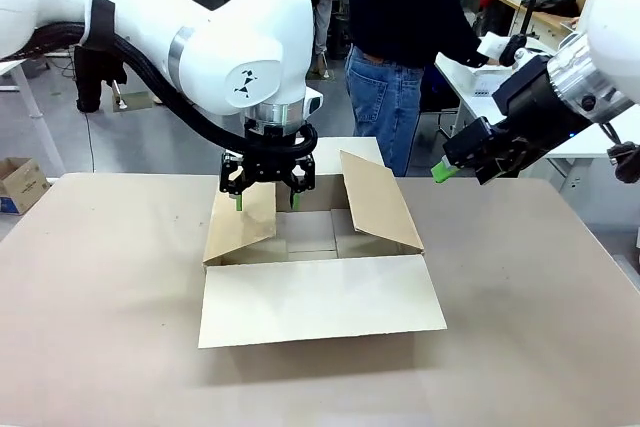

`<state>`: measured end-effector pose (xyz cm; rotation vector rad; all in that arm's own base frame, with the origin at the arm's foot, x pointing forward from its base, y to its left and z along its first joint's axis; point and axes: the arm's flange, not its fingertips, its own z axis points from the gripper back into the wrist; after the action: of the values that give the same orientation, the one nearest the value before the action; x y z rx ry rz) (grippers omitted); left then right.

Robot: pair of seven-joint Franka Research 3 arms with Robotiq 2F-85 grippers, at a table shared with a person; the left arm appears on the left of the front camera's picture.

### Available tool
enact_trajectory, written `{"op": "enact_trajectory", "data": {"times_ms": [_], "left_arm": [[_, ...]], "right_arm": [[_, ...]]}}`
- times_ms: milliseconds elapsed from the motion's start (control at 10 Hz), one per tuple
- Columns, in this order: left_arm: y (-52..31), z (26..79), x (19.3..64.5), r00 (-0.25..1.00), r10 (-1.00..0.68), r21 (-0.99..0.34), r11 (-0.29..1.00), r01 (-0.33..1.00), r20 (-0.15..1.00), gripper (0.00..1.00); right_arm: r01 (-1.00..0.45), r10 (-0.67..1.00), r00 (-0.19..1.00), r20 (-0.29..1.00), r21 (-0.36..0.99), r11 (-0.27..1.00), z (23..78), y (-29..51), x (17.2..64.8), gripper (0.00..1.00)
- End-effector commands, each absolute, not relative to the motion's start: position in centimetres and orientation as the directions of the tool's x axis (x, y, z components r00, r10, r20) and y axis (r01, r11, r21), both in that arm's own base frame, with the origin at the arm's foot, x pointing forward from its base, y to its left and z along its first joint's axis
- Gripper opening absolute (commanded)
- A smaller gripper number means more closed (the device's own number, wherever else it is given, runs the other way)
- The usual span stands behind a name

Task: Pack the gift set into the box.
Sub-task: Place both hands on the side flaps of the Package Box and spread them outward.

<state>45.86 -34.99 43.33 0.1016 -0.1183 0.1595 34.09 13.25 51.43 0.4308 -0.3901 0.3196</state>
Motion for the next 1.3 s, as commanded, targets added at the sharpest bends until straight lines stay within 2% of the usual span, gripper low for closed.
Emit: {"op": "enact_trajectory", "data": {"times_ms": [0,200,300,400,600,1200], "left_arm": [[-34.6,43.7,46.0,0.979,0.155,0.098,0.981,-0.169,0.135,1.00],[-34.3,43.8,45.9,0.976,0.160,0.171,0.968,-0.184,0.145,1.00],[-34.3,43.9,45.4,0.984,0.072,0.223,0.969,-0.108,0.163,1.00],[-34.2,44.3,44.6,0.978,0.065,0.254,0.960,-0.115,0.199,1.00],[-33.8,44.7,44.2,0.978,0.067,0.306,0.944,-0.127,0.198,1.00],[-28.9,47.2,43.6,0.936,0.206,0.286,0.914,-0.289,0.286,1.00]], "right_arm": [[-0.354,0.192,0.882,0.430,0.335,0.873,51.4,13.4,34.0,1.00],[-0.354,0.192,0.882,0.430,0.335,0.873,51.4,13.4,34.0,1.00],[-0.354,0.192,0.882,0.430,0.335,0.873,51.4,13.4,34.0,1.00],[-0.354,0.192,0.882,0.430,0.335,0.873,51.4,13.4,34.0,1.00],[-0.354,0.192,0.882,0.430,0.335,0.873,51.4,13.4,34.0,1.00],[-0.354,0.192,0.882,0.430,0.335,0.873,51.4,13.4,34.0,1.00]]}}
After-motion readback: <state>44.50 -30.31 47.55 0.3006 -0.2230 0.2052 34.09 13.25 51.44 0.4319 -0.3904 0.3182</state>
